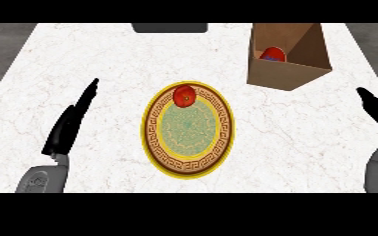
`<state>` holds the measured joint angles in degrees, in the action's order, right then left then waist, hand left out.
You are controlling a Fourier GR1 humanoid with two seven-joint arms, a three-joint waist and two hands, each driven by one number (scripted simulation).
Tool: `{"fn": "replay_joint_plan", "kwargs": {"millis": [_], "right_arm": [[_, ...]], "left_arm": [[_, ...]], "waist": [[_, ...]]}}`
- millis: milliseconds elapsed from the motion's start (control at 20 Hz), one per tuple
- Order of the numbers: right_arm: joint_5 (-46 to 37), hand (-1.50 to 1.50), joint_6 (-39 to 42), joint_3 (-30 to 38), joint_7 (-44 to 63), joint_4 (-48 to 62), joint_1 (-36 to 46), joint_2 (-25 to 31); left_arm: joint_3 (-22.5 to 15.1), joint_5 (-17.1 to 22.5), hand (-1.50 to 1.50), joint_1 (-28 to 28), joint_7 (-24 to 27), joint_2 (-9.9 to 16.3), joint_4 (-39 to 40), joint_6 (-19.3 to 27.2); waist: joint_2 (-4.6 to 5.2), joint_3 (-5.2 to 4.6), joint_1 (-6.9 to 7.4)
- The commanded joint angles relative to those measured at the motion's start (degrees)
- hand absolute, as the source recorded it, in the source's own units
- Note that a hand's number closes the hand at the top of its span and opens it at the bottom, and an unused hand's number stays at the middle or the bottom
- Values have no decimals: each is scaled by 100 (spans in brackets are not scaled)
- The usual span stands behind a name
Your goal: Pick the can from the plate and place it in the cardboard box
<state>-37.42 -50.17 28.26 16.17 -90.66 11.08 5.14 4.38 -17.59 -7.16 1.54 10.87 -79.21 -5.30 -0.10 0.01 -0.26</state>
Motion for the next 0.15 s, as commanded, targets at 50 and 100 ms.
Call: {"fn": "replay_joint_plan", "kwargs": {"millis": [50,100], "right_arm": [[876,-150,73,-85,-758,-407,-978,17],[606,-150,123,-169,-358,-663,-1005,-123]], "left_arm": [[180,73,0,-70,271,135,262,-86],[91,60,0,292,421,78,93,-124]], "waist": [[5,0,-7],[4,-2,11]]}}
